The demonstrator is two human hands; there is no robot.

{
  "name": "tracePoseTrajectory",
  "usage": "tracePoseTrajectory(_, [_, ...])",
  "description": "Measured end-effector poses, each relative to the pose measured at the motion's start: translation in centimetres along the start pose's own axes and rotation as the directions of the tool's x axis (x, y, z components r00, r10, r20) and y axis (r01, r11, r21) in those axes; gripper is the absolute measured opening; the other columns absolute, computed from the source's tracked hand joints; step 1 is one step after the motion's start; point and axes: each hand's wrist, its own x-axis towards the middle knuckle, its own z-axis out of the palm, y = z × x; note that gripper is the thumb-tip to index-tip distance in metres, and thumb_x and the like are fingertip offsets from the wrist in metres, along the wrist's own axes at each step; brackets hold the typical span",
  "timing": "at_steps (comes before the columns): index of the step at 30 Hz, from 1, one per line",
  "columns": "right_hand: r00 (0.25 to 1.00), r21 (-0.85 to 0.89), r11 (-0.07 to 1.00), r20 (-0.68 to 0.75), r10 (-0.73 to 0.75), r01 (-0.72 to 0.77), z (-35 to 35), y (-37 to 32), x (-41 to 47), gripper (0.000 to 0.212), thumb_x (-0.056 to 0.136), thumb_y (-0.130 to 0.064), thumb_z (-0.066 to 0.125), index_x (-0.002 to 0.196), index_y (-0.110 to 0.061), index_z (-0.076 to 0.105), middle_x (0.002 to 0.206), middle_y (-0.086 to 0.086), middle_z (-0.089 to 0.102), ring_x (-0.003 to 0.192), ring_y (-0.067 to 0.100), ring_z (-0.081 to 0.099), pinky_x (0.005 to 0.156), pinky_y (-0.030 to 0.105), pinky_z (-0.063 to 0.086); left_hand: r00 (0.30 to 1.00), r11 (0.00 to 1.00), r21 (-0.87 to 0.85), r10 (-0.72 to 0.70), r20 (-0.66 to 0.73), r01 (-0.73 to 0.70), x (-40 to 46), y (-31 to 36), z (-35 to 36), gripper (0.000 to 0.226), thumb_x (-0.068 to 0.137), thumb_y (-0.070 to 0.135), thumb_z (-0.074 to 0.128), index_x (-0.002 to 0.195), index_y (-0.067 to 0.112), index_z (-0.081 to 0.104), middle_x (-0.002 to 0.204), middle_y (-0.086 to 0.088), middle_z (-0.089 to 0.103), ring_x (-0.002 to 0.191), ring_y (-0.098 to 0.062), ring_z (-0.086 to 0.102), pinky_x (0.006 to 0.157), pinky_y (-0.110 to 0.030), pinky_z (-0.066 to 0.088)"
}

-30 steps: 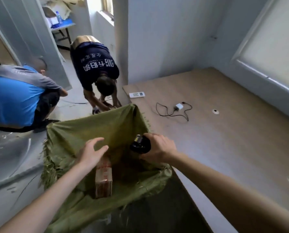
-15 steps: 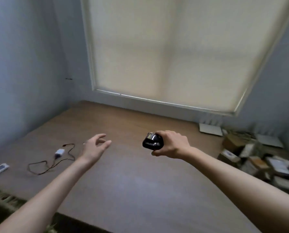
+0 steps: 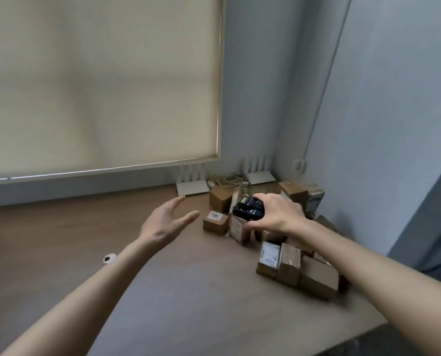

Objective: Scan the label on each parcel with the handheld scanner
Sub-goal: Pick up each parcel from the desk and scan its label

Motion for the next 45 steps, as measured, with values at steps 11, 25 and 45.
tracePoseTrajectory(11, [0.952,0.008,0.952,0.03,0.304,-0.305,0.1,16.9,1.0,0.077,0.076,-0.076,0.072,0.136,-0.03,0.058,0.135,0.0,0.065,0.121,0.028,0.061,0.083,0.034,0.043,0.974,0.995,-0.002,0.096,0.206,-0.098,9.3,9.2,15.5,0.067,0.093,0.06,0.058,0.15,0.028,0.044,0.14,0.003,0.061,0.126,-0.021,0.057,0.098,-0.037,0.048])
tracePoseTrajectory(25, [0.76,0.157,0.753,0.275,0.588,-0.639,14.3,28.8,7.8,0.079,0.065,-0.076,0.078,0.126,-0.029,0.065,0.123,0.0,0.071,0.111,0.026,0.066,0.079,0.033,0.05,0.848,0.991,0.028,0.099,0.521,-0.133,19.6,6.8,35.6,0.057,0.098,0.049,0.056,0.148,0.023,0.047,0.14,-0.001,0.059,0.127,-0.018,0.055,0.102,-0.042,0.05])
tracePoseTrajectory(45, [0.688,0.625,0.312,0.551,0.473,-0.715,27.8,34.8,11.6,0.102,0.075,-0.063,0.083,0.156,-0.021,0.039,0.153,0.003,0.05,0.137,0.026,0.05,0.114,0.043,0.043,0.655,0.813,-0.227,-0.231,0.719,0.536,19.3,3.8,50.7,0.056,0.099,0.03,0.064,0.151,0.023,0.043,0.142,-0.005,0.056,0.117,-0.02,0.056,0.089,-0.031,0.051])
